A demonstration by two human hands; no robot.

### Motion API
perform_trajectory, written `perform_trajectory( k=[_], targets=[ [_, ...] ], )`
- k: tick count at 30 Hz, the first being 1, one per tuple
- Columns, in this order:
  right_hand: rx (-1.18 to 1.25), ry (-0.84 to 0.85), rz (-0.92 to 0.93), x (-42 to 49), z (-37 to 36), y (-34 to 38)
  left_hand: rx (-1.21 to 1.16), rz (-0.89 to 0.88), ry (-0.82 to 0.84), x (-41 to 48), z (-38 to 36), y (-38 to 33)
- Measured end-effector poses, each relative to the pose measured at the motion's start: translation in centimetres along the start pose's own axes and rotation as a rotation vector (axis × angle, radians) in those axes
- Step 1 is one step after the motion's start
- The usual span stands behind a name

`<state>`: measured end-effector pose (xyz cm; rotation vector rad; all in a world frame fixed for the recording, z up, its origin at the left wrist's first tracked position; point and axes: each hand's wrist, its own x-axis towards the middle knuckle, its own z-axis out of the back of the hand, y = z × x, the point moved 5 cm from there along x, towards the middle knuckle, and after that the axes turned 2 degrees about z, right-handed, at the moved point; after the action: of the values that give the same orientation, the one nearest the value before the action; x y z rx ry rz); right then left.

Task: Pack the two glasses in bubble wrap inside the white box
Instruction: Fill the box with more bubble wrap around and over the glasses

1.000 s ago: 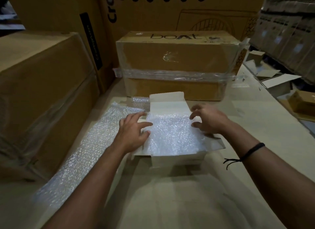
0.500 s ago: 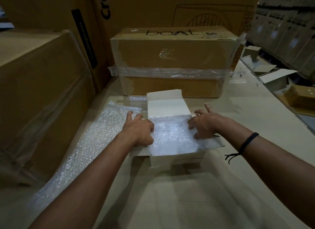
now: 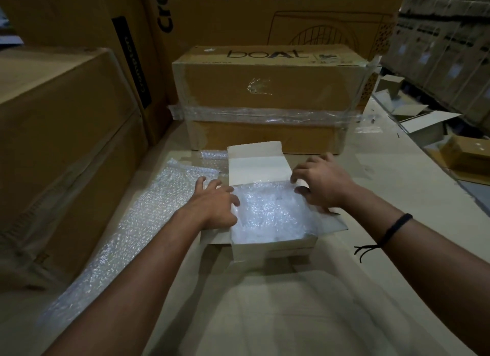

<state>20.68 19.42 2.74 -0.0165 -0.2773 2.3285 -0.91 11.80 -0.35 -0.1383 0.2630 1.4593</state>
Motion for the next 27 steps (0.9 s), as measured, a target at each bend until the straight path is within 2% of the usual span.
perform_trajectory(
  k=[4,10,12,16,18,22,27],
  targets=[
    [-0.083,0.085,0.059,1.0,-2.1,0.9,0.110,0.016,0.008,0.3,0.0,-1.2],
    [-0.128,0.148,-0.001,1.7,-4.0,1.6,0.122,0.084,-0.005,0.8,-0.1,-2.0],
    [-0.066,0.156,-0.011,1.8,-3.7,1.6,0.103,0.093,-0.015,1.1,-0.3,-2.1],
    [0.101,-0.069,-0.082,1.6,-1.8,0.3,0.072,0.094,-0.066,1.2,-0.3,-2.0],
    [0.081,-0.091,-0.078,1.6,-1.8,0.2,0.077,0.096,-0.066,1.3,-0.4,-2.1],
    [-0.085,0.021,-0.035,1.6,-3.6,0.7,0.090,0.102,-0.054,1.5,-0.4,-2.1],
    [-0.185,0.259,-0.041,2.7,-5.1,1.5,0.075,0.103,-0.042,1.8,-0.4,-2.1]
  ],
)
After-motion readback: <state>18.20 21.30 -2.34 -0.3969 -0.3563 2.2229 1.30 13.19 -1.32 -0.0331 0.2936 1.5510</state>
